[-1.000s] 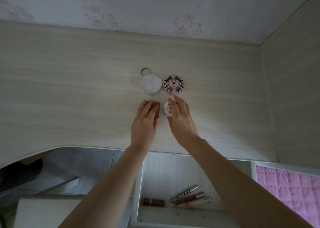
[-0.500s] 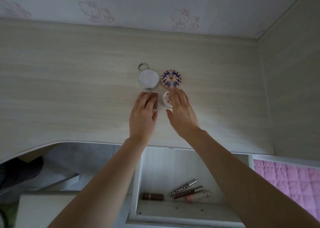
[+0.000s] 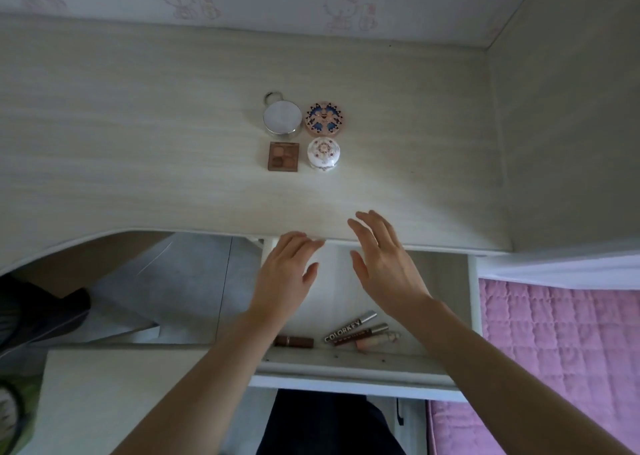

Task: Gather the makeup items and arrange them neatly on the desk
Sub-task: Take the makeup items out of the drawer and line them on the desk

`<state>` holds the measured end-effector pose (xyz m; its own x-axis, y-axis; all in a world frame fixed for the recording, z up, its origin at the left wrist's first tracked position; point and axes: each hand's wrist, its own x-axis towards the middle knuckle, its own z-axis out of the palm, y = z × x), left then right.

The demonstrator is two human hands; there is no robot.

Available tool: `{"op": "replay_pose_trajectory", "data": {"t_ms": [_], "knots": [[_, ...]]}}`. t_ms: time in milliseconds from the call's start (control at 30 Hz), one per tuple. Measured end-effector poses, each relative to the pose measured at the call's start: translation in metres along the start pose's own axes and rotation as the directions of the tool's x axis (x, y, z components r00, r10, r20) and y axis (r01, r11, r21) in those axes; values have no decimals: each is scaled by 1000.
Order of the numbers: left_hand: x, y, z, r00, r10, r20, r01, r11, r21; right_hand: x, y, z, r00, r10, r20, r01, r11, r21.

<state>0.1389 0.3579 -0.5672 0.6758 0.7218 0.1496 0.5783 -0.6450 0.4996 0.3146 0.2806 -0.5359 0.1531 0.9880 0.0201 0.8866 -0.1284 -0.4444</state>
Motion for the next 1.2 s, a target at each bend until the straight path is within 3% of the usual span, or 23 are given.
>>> {"op": "replay_pose_trajectory", "data": {"t_ms": [200, 300, 367, 500, 567, 633, 767, 933, 1033, 1200], "knots": [[-62, 12, 27, 967, -105, 230, 117, 992, -38, -76, 12, 29, 994, 47, 101, -56, 994, 94], [-82, 8, 44, 856, -300, 421, 357, 932, -63, -103, 29, 47, 970, 113, 213, -136, 986, 100], [-89, 4, 54, 780, -371, 503, 442, 897, -24, -114, 43, 58, 940, 171, 297, -205, 975, 86], [-91, -8, 73, 617, -448, 647, 457, 873, 168, -121, 64, 72, 789, 236, 568, -242, 968, -66], [-92, -15, 83, 544, -480, 688, 471, 853, 223, -118, 69, 77, 706, 290, 646, -294, 950, -106], [-92, -19, 91, 489, -513, 706, 476, 835, 277, -117, 76, 85, 671, 289, 683, -288, 950, -119], [-87, -22, 100, 446, -523, 727, 410, 841, 353, -110, 83, 96, 618, 258, 743, -240, 961, -135], [-85, -29, 109, 421, -518, 744, 330, 852, 407, -110, 87, 106, 620, 204, 758, -110, 979, -173], [-86, -34, 113, 387, -513, 766, 301, 856, 421, -113, 90, 114, 568, 221, 792, -47, 970, -237], [-87, -41, 116, 367, -495, 788, 286, 866, 411, -110, 90, 119, 604, 210, 769, 38, 956, -290]]}}
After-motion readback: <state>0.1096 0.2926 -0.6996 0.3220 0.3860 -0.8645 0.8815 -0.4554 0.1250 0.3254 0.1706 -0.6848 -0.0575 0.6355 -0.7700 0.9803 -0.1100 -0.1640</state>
